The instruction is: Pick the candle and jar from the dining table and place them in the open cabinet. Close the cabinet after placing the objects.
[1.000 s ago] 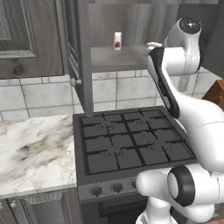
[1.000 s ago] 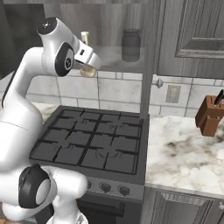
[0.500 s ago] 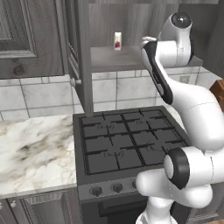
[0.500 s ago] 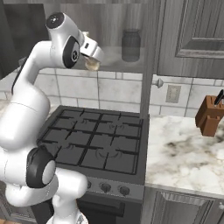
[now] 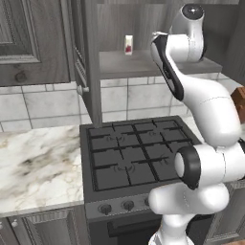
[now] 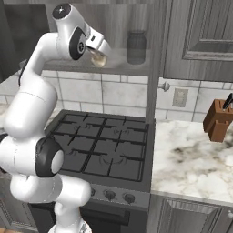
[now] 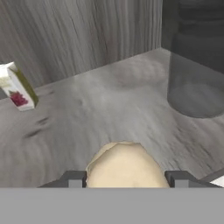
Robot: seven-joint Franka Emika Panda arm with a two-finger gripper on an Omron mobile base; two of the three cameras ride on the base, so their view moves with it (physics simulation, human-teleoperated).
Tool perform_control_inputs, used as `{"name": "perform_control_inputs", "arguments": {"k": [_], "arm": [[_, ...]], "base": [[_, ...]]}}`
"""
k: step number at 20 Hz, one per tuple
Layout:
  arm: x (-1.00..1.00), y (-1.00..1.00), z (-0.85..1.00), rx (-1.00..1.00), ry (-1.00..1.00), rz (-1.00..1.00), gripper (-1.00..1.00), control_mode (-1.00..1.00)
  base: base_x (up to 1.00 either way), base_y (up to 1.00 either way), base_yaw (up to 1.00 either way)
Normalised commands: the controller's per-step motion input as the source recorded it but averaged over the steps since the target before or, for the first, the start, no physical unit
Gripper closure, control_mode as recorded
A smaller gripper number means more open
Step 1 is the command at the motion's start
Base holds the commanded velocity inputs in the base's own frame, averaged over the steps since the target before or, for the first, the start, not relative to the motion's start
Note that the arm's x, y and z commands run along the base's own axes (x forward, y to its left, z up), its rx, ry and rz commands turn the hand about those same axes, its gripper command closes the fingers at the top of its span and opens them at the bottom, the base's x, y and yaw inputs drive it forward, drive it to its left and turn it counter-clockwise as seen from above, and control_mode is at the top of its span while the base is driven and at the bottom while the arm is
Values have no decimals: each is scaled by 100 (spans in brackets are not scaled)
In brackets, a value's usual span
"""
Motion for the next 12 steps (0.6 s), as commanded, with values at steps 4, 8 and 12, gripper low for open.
{"name": "perform_control_inputs", "arguments": {"k": [4,8,12], "arm": [[35,0,0,1,0,0,100,-100],[49,0,0,3,0,0,100,-100],[49,0,-1,2,0,0,100,-100]], "base": [[0,0,0],[0,0,0],[0,0,0]]}}
